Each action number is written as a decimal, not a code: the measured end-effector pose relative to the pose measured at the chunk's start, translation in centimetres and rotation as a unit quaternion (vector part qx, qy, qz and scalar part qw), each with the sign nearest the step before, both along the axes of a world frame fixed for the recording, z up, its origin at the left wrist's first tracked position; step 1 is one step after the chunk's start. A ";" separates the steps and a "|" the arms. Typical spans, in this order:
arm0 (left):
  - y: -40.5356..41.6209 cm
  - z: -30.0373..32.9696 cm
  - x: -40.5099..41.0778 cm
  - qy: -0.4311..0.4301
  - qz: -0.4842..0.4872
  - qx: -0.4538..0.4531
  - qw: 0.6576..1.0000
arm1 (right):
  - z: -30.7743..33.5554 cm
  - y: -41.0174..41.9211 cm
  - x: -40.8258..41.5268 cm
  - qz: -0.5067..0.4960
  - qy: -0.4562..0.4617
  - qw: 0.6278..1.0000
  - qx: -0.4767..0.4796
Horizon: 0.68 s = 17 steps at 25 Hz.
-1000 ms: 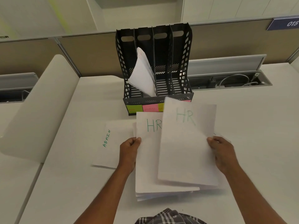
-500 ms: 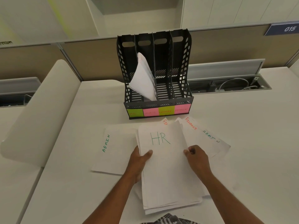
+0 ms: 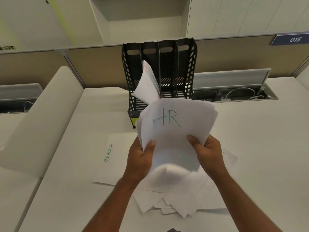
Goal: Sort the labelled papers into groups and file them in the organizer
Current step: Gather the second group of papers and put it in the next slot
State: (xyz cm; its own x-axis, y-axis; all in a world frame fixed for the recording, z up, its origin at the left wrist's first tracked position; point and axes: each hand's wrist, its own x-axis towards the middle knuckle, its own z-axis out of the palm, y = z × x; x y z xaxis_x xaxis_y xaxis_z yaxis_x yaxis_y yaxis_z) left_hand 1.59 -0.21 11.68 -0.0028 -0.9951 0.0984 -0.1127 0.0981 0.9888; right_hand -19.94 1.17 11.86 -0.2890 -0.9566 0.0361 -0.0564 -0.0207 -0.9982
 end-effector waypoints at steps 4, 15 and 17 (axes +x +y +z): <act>0.3 0.9 -1.2 0.016 0.048 -0.043 0.998 | 1.3 0.6 2.0 -0.013 -0.024 0.993 -0.113; -0.7 -5.4 2.2 -0.004 0.129 0.117 0.985 | -1.5 0.8 2.4 0.109 0.291 0.941 -0.134; -2.7 -4.0 3.3 -0.010 0.152 0.098 0.983 | 0.2 0.2 3.4 0.103 0.412 0.884 -0.196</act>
